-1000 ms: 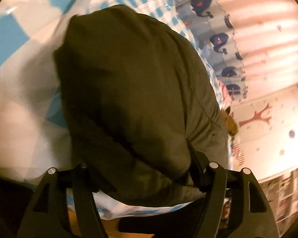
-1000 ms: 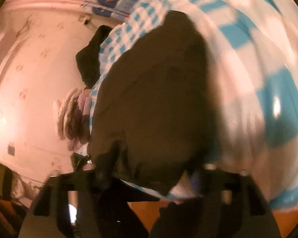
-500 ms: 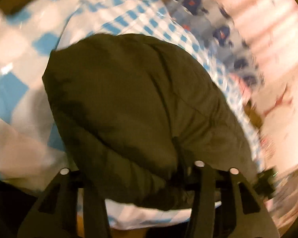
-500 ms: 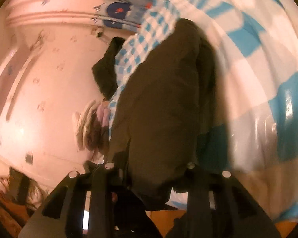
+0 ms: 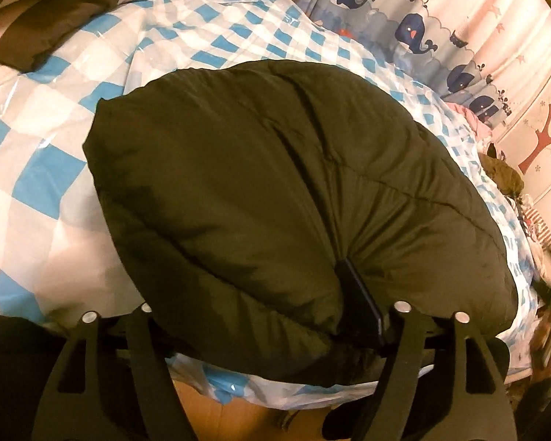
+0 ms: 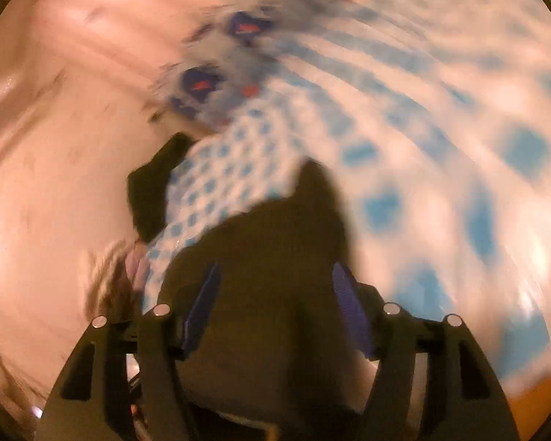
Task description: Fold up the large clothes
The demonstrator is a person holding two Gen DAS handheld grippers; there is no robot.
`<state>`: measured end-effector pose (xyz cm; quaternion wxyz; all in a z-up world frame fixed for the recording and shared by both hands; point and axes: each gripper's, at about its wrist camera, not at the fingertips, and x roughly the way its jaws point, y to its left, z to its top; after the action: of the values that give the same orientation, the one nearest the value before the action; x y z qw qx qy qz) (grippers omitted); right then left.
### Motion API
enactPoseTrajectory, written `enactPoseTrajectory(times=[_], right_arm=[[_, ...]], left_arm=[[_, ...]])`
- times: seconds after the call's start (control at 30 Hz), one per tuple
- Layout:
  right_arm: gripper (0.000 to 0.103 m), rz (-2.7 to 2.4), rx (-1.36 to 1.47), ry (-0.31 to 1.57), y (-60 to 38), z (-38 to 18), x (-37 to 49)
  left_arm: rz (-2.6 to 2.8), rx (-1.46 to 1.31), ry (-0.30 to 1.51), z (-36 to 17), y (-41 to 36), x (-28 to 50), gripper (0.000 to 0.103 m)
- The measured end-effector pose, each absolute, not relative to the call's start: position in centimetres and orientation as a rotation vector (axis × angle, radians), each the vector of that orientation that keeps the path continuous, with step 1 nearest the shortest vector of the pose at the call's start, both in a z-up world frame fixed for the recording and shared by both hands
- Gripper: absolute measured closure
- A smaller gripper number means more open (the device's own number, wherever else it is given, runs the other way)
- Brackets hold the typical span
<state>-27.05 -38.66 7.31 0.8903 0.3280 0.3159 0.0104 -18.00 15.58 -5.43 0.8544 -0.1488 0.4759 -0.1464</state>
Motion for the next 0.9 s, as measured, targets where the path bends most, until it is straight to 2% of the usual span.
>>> enactPoseTrajectory(times=[0.03, 0.13, 0.23, 0.27, 0.3, 0.33, 0.37, 0.5, 0.57, 0.67, 0.73, 0.83, 0.9], right_arm=[[0.028, 0.051, 0.616, 0.672, -36.5, 8.2, -24.3], [0.024, 0.168, 0.427, 0.737, -28.3, 8.7, -13.9], [0.024, 0.18, 0.314, 0.803, -23.1, 4.9, -8.2], [0.024, 0.14, 0.238, 0.868, -21.2, 1.5, -5.9], [0.024, 0.115, 0.182, 0.943, -19.9, -1.3, -4.8], [0.018, 0.124, 0.15, 1.017, -19.0, -4.3, -3.9], [0.017, 0.121, 0.149, 1.044, -18.8, -5.2, -3.6], [0.017, 0.103, 0.261, 1.027, -19.5, -2.5, -3.4], [0.017, 0.127, 0.243, 0.936, -18.0, 0.7, -2.9], [0.015, 0.172, 0.203, 0.898, -14.3, 2.5, 0.6], [0.014, 0.183, 0.164, 0.919, -12.0, 1.3, 3.4], [0.013, 0.16, 0.105, 1.047, -10.0, -4.4, 6.5], [0.013, 0.165, 0.113, 1.055, -9.8, -5.4, 6.4]], left_arm=[[-0.307, -0.326, 1.001, -5.6, 15.6, -18.2, 0.028], [-0.3, -0.347, 1.002, -6.0, 15.9, -18.0, 0.023], [-0.299, -0.313, 0.981, -5.8, 15.8, -18.1, 0.022], [-0.3, -0.291, 0.971, -5.6, 15.7, -18.2, 0.022], [-0.302, -0.261, 0.95, -5.5, 15.5, -18.5, 0.021], [-0.314, -0.249, 0.93, -5.2, 15.4, -18.6, 0.019], [-0.318, -0.224, 0.899, -4.8, 15.3, -18.9, 0.017], [-0.302, -0.101, 0.876, -4.7, 14.3, -19.4, 0.017], [-0.298, -0.088, 0.869, -4.8, 14.2, -19.6, 0.017], [-0.292, -0.069, 0.86, -4.6, 14.0, -19.6, 0.017], [-0.291, -0.06, 0.856, -4.4, 13.9, -19.6, 0.017], [-0.289, -0.048, 0.841, -4.6, 14.0, -19.6, 0.017], [-0.281, -0.032, 0.82, -4.5, 14.2, -19.7, 0.016]])
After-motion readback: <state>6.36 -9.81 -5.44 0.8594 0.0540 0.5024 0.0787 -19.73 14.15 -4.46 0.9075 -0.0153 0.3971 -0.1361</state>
